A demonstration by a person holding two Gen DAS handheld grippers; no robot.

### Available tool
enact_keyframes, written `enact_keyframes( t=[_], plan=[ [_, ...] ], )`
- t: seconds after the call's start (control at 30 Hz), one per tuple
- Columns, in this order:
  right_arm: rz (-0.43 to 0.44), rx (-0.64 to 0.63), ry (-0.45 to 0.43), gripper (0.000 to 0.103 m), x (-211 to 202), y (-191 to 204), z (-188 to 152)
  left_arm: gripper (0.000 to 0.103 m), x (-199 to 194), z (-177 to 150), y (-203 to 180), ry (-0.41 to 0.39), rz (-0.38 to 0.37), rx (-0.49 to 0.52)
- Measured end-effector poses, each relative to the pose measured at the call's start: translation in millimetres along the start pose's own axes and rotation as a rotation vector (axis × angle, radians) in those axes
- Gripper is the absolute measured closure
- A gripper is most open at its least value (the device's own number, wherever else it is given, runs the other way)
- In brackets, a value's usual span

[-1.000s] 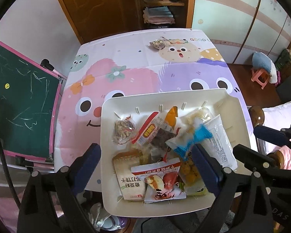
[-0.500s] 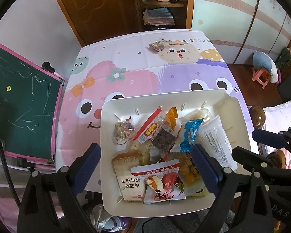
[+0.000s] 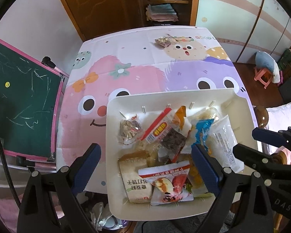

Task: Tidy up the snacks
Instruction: 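Move the right gripper to the last clear granola bag on the cloth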

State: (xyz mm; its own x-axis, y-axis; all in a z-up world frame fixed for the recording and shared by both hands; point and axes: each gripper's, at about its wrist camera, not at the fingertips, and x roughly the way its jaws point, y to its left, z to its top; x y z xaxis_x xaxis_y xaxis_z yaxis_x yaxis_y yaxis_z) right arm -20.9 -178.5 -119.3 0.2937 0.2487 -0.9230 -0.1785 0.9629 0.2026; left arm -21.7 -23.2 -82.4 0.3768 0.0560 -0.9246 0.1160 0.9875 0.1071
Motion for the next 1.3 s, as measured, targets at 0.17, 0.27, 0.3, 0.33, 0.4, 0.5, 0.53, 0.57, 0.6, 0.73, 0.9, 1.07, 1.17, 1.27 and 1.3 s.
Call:
enact_keyframes(
  t=[0.17, 0.27, 0.3, 0.33, 0.4, 0.5, 0.53, 0.57, 0.6, 0.73, 0.9, 1.07, 1.17, 1.27, 1.3],
  plan=[
    [-0.009, 0.005, -0.019, 0.054, -1, 1, 23, 0.009, -1, 19, 17, -0.016, 0.000, -0.021],
    [-0.016, 0.008, -0.033, 0.054, -1, 0, 41, 0.009, -3, 36, 30, -0.031, -0.001, -0.039],
    [-0.017, 0.008, -0.038, 0.054, -2, 0, 46, 0.009, -5, 44, 36, -0.043, 0.004, -0.046],
    [-0.016, 0.008, -0.043, 0.054, -2, 0, 53, 0.009, -6, 50, 41, -0.054, 0.010, -0.051],
    [-0.014, 0.005, -0.054, 0.054, -4, -2, 67, 0.009, -11, 69, 54, -0.084, 0.028, -0.062],
    [-0.024, -0.004, -0.086, 0.054, -11, -6, 96, 0.009, -16, 98, 74, -0.131, 0.063, -0.084],
    [-0.026, -0.006, -0.094, 0.054, -13, -6, 104, 0.009, -17, 108, 80, -0.141, 0.070, -0.090],
    [-0.033, -0.007, -0.109, 0.054, -16, -9, 114, 0.009, -18, 119, 87, -0.153, 0.075, -0.099],
    [-0.044, -0.009, -0.126, 0.054, -19, -11, 127, 0.009, -18, 127, 92, -0.161, 0.078, -0.106],
    [-0.070, -0.020, -0.182, 0.054, -30, -18, 166, 0.009, -18, 163, 110, -0.195, 0.078, -0.133],
    [-0.110, -0.038, -0.252, 0.044, -28, -24, 224, 0.009, -4, 209, 120, -0.219, 0.074, -0.128],
    [-0.118, -0.013, -0.274, 0.038, 9, -35, 276, 0.009, 29, 246, 116, -0.207, 0.057, -0.112],
    [-0.107, -0.001, -0.237, 0.035, 49, -40, 301, 0.009, 61, 263, 110, -0.192, 0.046, -0.098],
    [-0.082, 0.020, -0.171, 0.032, 94, -45, 317, 0.009, 99, 276, 105, -0.162, 0.031, -0.095],
    [-0.079, 0.023, -0.152, 0.032, 108, -47, 319, 0.009, 111, 280, 105, -0.151, 0.021, -0.098]
  ],
)
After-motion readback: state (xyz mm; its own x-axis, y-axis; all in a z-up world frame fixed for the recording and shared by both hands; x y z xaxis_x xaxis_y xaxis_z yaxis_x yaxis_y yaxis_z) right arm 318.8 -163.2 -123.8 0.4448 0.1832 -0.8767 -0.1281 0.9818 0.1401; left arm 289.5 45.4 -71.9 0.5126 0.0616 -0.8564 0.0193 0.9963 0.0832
